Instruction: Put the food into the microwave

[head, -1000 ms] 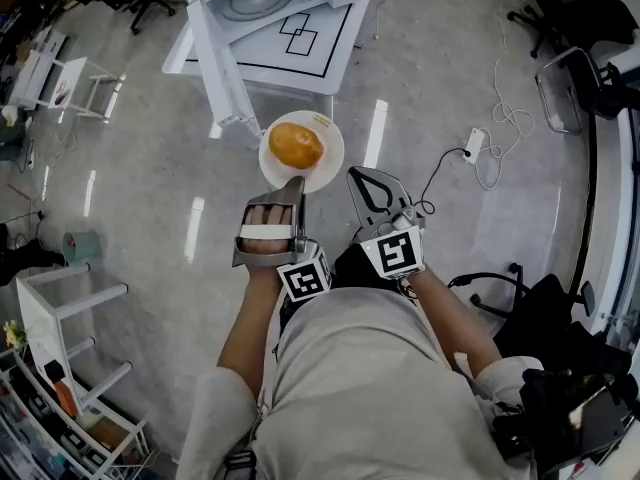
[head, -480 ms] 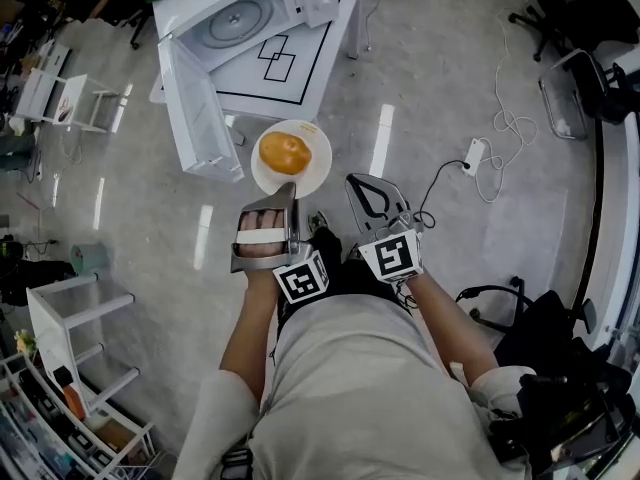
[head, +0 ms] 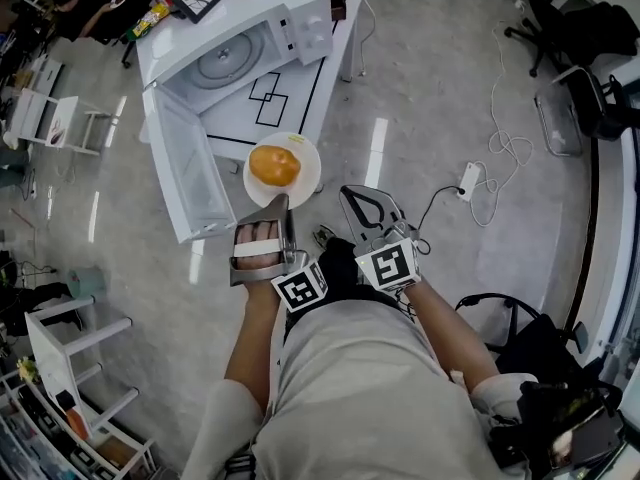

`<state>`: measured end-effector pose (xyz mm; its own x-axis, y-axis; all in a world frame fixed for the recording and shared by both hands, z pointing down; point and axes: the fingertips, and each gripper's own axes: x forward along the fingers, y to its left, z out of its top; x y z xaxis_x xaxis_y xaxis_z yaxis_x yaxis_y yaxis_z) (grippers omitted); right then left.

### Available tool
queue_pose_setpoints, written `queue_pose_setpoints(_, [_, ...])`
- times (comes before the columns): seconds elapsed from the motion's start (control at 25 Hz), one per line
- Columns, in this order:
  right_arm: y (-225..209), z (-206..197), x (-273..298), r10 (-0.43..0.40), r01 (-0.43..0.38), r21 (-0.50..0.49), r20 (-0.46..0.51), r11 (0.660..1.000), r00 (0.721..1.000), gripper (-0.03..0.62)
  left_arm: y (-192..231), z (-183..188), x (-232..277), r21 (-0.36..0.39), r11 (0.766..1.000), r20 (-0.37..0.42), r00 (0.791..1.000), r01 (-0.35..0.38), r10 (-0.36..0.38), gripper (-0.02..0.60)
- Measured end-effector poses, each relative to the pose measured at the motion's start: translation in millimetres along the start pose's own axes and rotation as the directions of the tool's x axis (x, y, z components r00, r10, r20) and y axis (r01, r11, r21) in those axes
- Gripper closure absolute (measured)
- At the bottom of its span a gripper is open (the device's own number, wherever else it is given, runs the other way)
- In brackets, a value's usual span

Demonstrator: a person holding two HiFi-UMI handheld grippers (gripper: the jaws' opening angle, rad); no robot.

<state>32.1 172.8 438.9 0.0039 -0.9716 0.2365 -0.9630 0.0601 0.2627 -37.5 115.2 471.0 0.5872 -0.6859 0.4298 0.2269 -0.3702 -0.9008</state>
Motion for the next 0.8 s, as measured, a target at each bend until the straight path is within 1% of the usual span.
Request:
queue_pose_setpoints(0.16, [-25.6, 0.6, 36.6, 0.017, -0.017, -0.025, -0.018, 1.000, 1.000, 0.583, 17.3, -1.9, 36.7, -0.013, 1.000, -0.005, 1.000, 0.000, 0.000, 0.558])
queue_pose_setpoints(0.28, [-35.9, 5.8, 62.5, 0.043, -0.044, -0.051, -0.020, 0.998, 0.999, 0.583, 28.1, -7.2, 55.7, -0.030, 1.000, -0.007, 1.000, -0.004, 0.004, 0.560])
queue_pose_setpoints(0.52, [-58.1, 7.3, 104.8, 0.081, -0.081, -0.015, -0.014, 0.997, 0.997, 0.583, 47.6, -12.7, 95.0, -0.054, 0.998, -0.026, 1.000, -0.009, 0.008, 0.558])
queue_pose_setpoints(0.8, [-82.6, 1.1, 145.5, 0.150, -0.150, -0.027, -0.010, 0.988, 0.989, 0.583, 55.2, -15.5, 130.9, -0.093, 0.996, -0.086, 0.996, -0.002, -0.006, 0.558])
